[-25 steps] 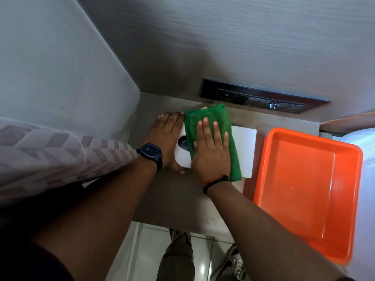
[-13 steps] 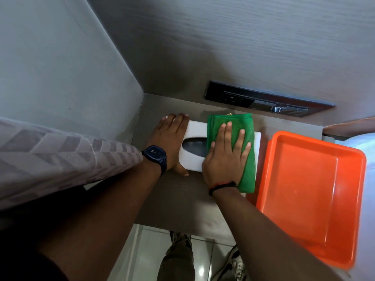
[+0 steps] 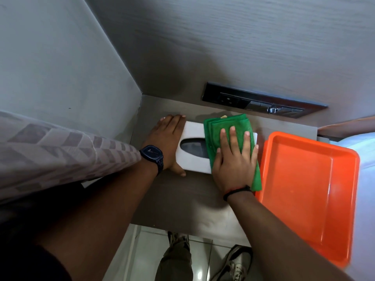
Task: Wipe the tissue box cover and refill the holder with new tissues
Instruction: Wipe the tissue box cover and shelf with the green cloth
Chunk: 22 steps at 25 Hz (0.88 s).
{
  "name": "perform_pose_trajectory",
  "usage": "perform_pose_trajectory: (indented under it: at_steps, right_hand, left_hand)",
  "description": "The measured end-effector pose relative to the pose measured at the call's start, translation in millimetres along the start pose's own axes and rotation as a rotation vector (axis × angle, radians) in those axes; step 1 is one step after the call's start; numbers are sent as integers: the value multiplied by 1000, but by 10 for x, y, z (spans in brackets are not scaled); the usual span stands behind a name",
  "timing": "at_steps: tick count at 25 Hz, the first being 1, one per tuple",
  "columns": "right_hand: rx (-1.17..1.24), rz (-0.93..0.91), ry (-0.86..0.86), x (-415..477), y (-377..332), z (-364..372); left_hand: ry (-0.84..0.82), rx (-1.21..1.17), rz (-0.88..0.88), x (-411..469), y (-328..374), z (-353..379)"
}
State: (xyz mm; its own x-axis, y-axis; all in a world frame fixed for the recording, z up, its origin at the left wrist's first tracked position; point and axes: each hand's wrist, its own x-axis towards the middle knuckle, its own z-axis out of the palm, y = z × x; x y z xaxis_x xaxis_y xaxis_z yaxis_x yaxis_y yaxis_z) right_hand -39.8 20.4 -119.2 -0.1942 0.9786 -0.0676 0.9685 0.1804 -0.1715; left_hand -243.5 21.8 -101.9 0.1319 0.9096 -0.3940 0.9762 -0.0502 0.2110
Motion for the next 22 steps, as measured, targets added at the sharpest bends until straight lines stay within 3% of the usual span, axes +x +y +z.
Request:
perform_pose_trajectory:
  at_steps: [6, 9, 11, 14, 16, 19, 22]
  right_hand:
    - [129, 293, -88, 138, -654, 36]
    - [335, 291, -200, 196, -1086, -8]
    - [487, 267, -212, 167, -1201, -83]
    - [485, 194, 13, 130, -738, -241]
    - [418, 226, 131, 197, -206, -247]
    - [360, 209, -10, 301, 268, -135]
    - [326, 172, -11, 309, 308, 10]
  left_hand:
    - [-14, 0, -18, 37, 22, 1]
    - [99, -82, 20, 101, -52, 26]
    - [27, -53, 67, 100, -178, -36]
    - [-112, -47, 93, -19, -245, -207]
    - [-48, -51, 137, -70, -152, -242]
    - [39, 27, 226, -88, 18, -215]
    - [73, 66, 180, -53, 28, -287]
